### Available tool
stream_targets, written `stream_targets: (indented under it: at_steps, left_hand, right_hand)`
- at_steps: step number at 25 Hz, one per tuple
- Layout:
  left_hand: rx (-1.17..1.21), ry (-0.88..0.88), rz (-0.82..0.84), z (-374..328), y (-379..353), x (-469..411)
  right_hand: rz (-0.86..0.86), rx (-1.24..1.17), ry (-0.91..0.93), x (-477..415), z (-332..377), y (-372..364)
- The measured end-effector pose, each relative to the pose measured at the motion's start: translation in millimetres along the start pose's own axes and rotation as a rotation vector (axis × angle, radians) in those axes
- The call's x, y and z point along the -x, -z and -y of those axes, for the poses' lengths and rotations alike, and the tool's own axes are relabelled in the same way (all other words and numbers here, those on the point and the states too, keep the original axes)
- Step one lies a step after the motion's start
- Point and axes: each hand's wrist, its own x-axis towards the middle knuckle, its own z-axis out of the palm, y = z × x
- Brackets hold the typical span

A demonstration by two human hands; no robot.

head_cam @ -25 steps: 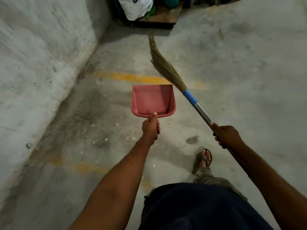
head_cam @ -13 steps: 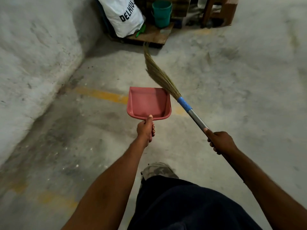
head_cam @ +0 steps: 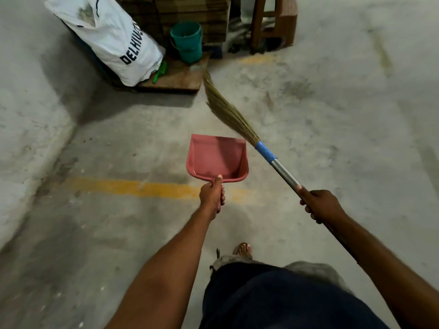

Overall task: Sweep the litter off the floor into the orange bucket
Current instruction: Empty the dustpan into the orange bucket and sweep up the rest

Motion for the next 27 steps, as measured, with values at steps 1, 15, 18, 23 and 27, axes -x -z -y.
stream_targets:
  at_steps: [1, 15, 18, 23, 27]
  left_hand:
    - [-0.011, 0.008, 0.008, -11, -17, -13]
    - [-0.036, 0.118, -0.033, -127, -321, -151]
    - [-0.027, 0.143, -0.067, -158, -389, -168]
    - [-0.047, 0.161, -0.095, -194, -464, -208]
    - [-0.037, 0.202, -0.147, -205, -529, -267]
  right_hand:
    - [-0.013, -0.007, 0.002, -16, 10, 10]
    - [0.045, 0.008, 0.002, -315, 114, 224]
    - [0.119, -0.006, 0.016, -381, 143, 271]
    - [0.221, -0.013, 0.031, -487, 189, 325]
    - [0.238, 0.049, -0.01, -595, 219, 359]
